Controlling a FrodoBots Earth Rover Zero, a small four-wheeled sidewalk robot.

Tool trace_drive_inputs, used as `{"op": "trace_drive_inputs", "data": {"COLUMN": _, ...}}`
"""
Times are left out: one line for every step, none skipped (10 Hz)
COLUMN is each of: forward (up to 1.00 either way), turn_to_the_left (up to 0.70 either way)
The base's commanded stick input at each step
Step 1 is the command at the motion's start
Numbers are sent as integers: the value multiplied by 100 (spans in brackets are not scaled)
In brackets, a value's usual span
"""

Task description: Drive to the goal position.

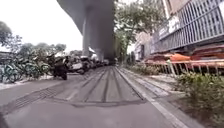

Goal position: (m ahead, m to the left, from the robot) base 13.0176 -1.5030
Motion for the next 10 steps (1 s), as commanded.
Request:
{"op": "trace_drive_inputs", "data": {"forward": 45, "turn_to_the_left": 0}}
{"op": "trace_drive_inputs", "data": {"forward": 45, "turn_to_the_left": 0}}
{"op": "trace_drive_inputs", "data": {"forward": 45, "turn_to_the_left": 0}}
{"op": "trace_drive_inputs", "data": {"forward": 45, "turn_to_the_left": 0}}
{"op": "trace_drive_inputs", "data": {"forward": 45, "turn_to_the_left": 0}}
{"op": "trace_drive_inputs", "data": {"forward": 45, "turn_to_the_left": 0}}
{"op": "trace_drive_inputs", "data": {"forward": 45, "turn_to_the_left": 0}}
{"op": "trace_drive_inputs", "data": {"forward": 45, "turn_to_the_left": 0}}
{"op": "trace_drive_inputs", "data": {"forward": 45, "turn_to_the_left": 0}}
{"op": "trace_drive_inputs", "data": {"forward": 45, "turn_to_the_left": 0}}
